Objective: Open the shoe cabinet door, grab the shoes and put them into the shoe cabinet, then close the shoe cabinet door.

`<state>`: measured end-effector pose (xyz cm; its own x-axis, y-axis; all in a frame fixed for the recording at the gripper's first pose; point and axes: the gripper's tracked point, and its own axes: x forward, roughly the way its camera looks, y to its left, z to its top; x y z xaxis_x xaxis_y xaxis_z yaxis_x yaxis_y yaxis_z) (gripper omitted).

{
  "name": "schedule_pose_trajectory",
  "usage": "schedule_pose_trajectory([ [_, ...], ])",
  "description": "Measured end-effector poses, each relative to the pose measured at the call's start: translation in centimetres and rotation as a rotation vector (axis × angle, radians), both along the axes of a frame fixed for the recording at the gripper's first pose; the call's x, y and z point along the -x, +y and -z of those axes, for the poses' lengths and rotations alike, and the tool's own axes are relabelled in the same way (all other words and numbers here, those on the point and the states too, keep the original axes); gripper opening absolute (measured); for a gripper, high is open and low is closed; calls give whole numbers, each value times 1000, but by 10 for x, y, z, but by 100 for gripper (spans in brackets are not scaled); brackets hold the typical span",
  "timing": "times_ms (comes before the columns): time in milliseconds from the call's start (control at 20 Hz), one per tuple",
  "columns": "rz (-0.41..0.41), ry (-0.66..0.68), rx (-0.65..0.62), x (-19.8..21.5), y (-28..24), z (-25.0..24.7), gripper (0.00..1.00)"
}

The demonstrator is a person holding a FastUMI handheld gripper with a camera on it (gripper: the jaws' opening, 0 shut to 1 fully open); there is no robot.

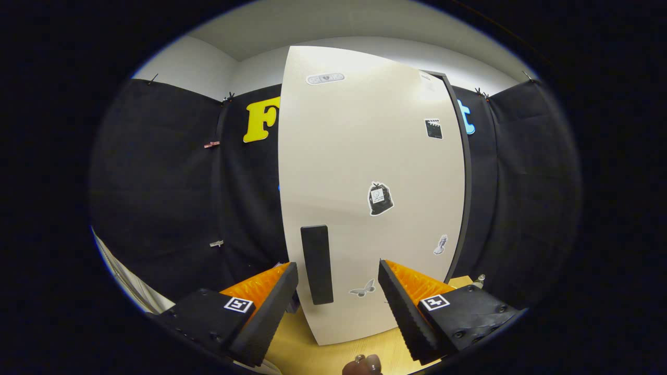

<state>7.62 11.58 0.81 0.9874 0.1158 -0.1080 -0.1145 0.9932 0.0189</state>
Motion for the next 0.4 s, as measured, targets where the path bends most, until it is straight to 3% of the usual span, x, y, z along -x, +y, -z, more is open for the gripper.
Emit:
schedule_pose_trajectory([
  [400, -7, -7, -1, 22, 0, -3, 100],
])
